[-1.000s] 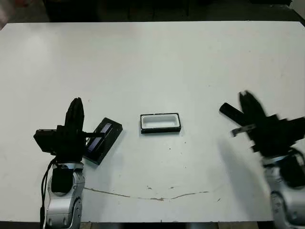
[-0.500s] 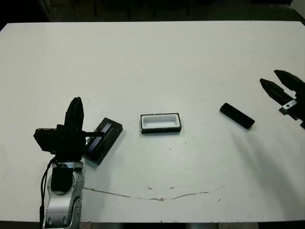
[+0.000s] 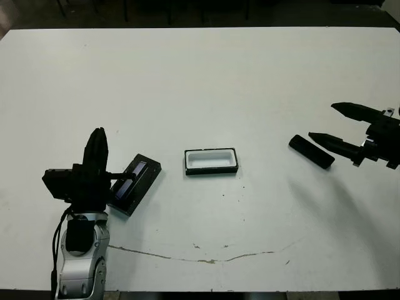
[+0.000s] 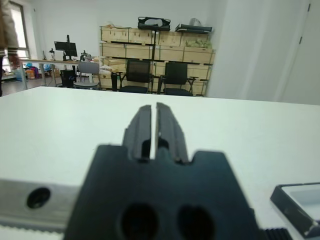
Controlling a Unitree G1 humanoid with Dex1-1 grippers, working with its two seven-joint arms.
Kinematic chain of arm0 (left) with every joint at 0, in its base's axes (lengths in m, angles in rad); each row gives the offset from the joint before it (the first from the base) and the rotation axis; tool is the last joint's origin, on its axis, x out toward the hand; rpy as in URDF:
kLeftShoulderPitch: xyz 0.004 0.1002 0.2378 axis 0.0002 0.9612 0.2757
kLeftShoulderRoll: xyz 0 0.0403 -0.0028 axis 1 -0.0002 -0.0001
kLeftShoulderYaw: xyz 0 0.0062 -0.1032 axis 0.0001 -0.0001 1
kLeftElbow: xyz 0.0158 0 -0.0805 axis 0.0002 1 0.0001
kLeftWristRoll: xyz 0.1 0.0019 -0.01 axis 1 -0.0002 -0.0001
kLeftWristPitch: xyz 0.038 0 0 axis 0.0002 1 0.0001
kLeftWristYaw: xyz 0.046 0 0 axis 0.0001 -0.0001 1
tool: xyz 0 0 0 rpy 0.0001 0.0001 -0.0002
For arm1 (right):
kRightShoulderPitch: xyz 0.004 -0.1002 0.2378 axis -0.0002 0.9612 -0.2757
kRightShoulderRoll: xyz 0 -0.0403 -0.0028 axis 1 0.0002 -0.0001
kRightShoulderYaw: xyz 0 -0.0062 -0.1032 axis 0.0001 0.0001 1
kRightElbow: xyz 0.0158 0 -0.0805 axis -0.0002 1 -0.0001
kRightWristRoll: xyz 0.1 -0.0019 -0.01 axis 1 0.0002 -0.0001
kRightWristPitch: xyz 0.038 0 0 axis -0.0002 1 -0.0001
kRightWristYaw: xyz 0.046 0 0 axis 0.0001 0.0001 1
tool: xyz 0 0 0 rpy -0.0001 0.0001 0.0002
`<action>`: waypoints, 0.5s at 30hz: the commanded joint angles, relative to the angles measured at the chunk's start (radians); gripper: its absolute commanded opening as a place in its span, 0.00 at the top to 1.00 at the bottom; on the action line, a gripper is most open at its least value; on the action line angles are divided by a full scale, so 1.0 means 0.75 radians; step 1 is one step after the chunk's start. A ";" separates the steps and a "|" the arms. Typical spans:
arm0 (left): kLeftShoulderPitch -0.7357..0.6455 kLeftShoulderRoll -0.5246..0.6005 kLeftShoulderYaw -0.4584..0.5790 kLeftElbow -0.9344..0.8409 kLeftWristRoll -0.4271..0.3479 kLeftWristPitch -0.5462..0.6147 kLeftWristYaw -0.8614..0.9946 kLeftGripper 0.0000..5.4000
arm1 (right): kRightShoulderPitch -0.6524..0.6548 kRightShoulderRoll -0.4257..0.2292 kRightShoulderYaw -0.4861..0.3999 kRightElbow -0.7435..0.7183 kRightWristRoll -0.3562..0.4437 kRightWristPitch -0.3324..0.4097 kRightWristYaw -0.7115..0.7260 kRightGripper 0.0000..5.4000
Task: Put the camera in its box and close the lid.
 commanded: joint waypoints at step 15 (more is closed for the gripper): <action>0.033 0.011 0.009 0.008 0.030 0.016 0.004 1.00 | 0.034 0.066 0.069 -0.059 -0.019 0.139 -0.121 0.00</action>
